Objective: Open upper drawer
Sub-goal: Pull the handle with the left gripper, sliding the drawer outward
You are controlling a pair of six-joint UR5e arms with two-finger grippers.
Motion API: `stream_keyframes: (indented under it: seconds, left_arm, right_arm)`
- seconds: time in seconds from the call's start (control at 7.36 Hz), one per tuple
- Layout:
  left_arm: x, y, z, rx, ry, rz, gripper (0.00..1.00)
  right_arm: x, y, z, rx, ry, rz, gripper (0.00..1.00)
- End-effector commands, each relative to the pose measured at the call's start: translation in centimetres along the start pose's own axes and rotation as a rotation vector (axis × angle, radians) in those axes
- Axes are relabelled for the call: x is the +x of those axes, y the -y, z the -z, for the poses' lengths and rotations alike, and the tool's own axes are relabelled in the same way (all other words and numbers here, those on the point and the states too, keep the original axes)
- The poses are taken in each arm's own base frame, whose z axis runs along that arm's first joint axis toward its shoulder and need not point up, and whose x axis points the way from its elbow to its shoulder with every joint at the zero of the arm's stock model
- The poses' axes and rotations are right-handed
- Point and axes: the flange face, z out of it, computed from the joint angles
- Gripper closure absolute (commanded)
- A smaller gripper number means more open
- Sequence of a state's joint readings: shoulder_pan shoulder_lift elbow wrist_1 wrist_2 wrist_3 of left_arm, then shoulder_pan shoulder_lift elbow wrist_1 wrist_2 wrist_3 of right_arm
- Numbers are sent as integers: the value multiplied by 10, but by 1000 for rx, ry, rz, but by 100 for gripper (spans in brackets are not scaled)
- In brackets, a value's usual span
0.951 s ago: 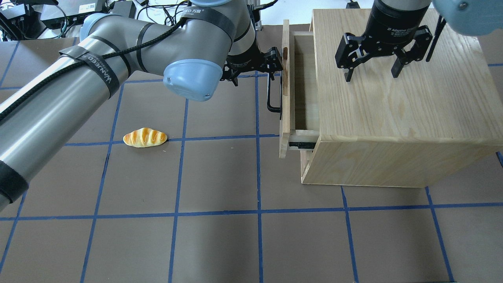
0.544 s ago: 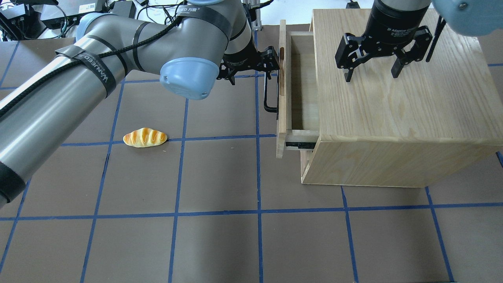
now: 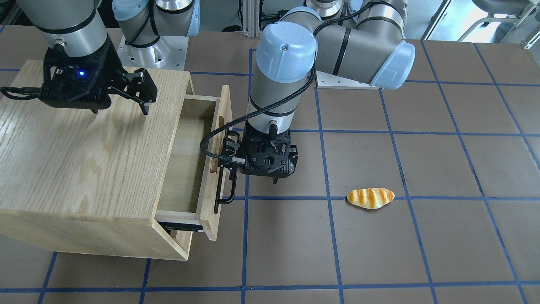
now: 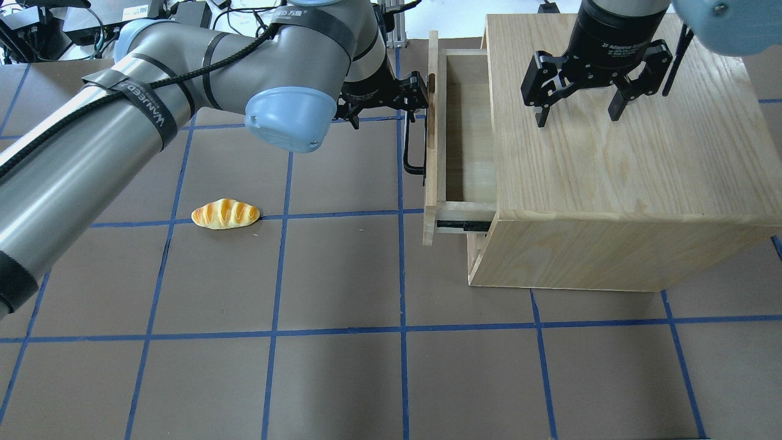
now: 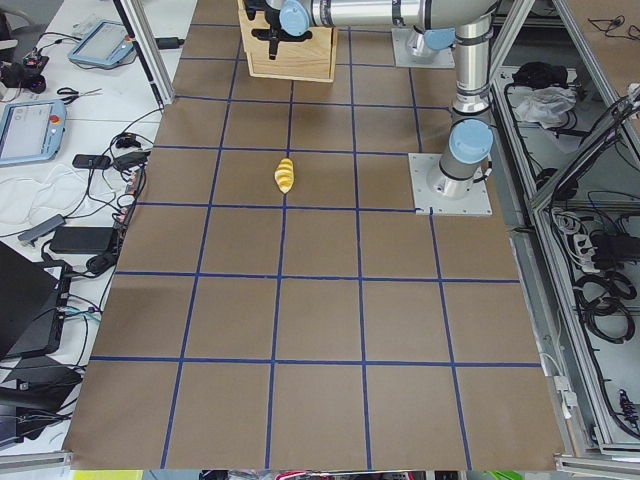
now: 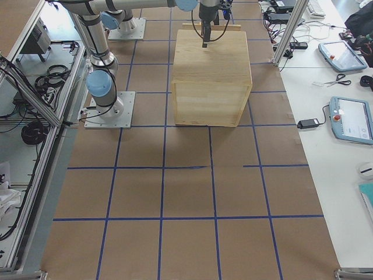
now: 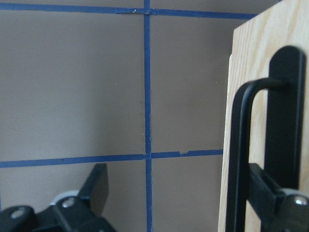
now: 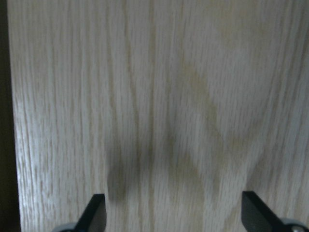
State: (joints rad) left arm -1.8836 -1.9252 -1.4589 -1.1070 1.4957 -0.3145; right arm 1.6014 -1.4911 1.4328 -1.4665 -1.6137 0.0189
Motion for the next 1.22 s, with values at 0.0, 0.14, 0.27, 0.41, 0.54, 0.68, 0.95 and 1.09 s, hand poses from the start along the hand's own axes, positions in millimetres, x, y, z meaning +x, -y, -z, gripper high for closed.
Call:
stream_keyframes:
  seconds: [0.0,0.14,0.27,0.41,0.54,0.68,0.95,1.09]
  left_arm:
    - [-14,8,2,5,6,-31,0]
    - [-16,9,0,3,9,-30,0]
    - [-21,10,-1,-1,10,-30,0]
    - [-23,12,0,2,10,-45,0]
    - [-25,14,3,7,9,-70,0]
    - [-31,17,0,1,13,-73,0]
    - [-35,19,1,3,14,-104,0]
    - [-39,21,0,2,16,-101,0]
  right_arm:
    - [0,0,0,0,0,-1,0]
    - [0,0,-1,-1,0,1,0]
    - [0,0,0,0,0,-1,0]
    - [0,0,0,0,0,1,0]
    - [0,0,0,0,0,1,0]
    - [0,0,0,0,0,-1,0]
    - [0,0,0,0,0,-1,0]
    - [0,0,0,0,0,-1,0]
